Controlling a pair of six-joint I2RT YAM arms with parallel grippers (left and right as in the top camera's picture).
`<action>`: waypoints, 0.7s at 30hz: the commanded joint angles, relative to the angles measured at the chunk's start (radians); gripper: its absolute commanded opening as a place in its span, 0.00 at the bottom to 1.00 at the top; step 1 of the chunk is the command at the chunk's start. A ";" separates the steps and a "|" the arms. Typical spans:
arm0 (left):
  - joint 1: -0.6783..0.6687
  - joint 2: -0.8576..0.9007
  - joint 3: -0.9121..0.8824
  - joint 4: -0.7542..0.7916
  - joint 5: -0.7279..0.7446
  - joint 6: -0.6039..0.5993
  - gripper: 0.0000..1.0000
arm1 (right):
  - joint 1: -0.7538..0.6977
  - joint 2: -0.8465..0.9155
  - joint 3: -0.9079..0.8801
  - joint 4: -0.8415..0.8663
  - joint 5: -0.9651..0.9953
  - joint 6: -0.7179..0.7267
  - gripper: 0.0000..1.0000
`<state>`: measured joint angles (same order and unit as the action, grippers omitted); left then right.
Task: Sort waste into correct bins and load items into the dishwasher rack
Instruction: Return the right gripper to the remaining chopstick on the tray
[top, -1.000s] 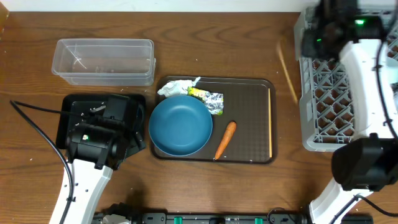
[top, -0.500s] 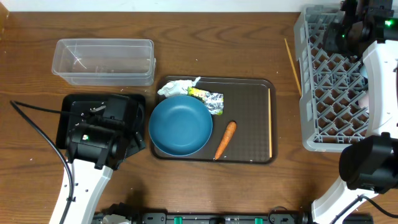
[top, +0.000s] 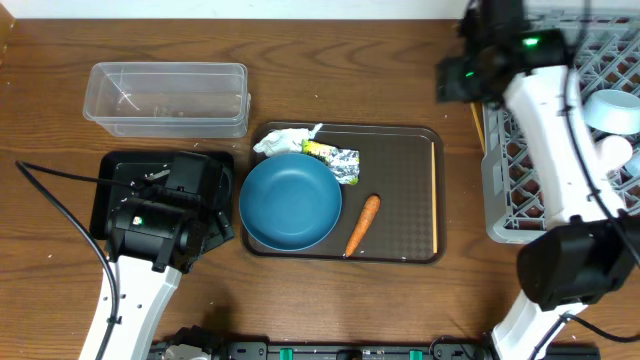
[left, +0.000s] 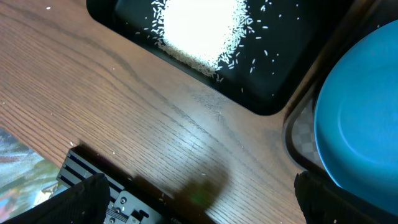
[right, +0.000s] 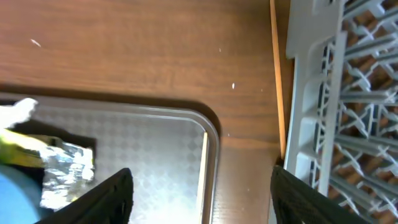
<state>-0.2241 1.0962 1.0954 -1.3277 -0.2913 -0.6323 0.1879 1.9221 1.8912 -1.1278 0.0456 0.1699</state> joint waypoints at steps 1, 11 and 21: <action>0.005 0.001 0.010 -0.003 -0.009 -0.013 0.98 | 0.044 0.049 -0.035 0.010 0.200 0.065 0.74; 0.005 0.001 0.010 -0.003 -0.009 -0.013 0.98 | 0.029 0.219 -0.033 0.117 0.243 -0.004 0.78; 0.005 0.001 0.010 -0.003 -0.009 -0.013 0.98 | -0.016 0.264 -0.033 0.223 0.259 -0.031 0.92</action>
<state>-0.2241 1.0962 1.0954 -1.3277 -0.2913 -0.6323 0.2077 2.1757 1.8603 -0.9131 0.2771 0.1440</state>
